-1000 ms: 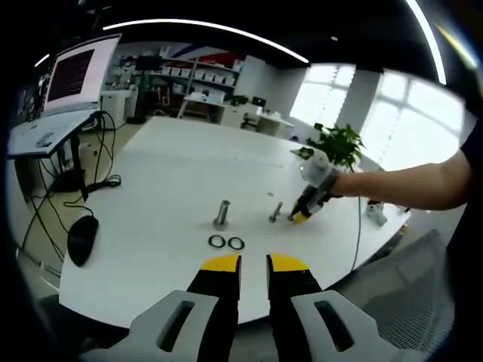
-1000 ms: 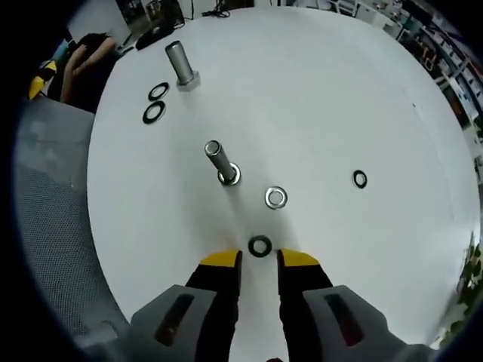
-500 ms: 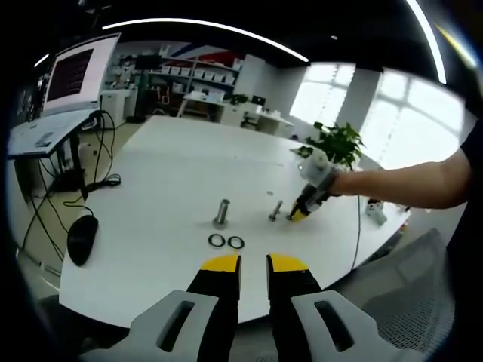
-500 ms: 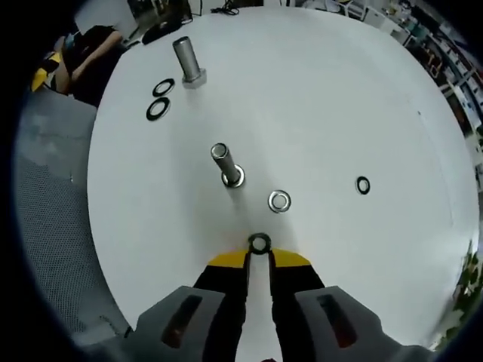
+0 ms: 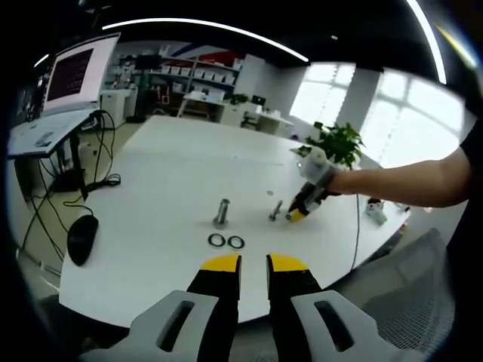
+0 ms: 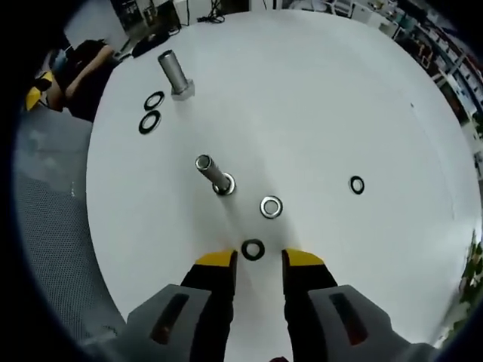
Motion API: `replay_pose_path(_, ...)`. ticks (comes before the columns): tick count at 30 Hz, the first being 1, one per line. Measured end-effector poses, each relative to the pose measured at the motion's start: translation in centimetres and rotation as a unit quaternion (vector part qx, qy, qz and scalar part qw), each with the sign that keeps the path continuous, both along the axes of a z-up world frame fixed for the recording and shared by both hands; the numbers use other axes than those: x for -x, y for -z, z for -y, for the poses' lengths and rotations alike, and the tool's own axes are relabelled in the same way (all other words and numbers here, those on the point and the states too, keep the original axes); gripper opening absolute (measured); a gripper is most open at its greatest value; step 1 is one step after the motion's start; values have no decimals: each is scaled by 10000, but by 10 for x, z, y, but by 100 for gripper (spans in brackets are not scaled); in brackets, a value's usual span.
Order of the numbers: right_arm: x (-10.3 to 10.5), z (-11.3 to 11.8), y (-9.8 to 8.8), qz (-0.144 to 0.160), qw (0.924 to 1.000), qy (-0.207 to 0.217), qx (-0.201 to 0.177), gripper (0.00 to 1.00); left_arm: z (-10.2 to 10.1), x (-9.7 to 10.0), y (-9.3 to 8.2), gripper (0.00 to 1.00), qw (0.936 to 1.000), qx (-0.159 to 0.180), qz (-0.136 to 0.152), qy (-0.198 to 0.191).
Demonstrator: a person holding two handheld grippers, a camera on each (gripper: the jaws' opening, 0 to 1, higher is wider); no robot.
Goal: Place the washer onto the threaded stud by aligning its center hole with the stud, sliding it down to the base, and recovering from edge contact or off-axis alignment until the washer reaches the visible bottom stop.
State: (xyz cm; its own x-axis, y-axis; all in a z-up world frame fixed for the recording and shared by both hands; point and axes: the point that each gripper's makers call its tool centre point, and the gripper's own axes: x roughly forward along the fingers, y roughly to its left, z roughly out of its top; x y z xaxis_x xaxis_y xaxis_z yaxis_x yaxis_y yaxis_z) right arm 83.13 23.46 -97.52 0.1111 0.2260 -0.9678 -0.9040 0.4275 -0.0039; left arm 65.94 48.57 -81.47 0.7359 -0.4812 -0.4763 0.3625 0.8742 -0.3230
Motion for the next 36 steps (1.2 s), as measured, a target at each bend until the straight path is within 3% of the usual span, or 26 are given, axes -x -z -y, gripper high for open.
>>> replay_pose_path(13, -3, -2, 0, 31, 9999, -137, 26, 16, 0, 0, 0, 11, 10000, -5, -5, 0)
replay_pose_path(36, 0, -6, -6, 55, 9997, -223, -54, 15, 0, 0, 0, 11, 10000, -2, 1, 0)
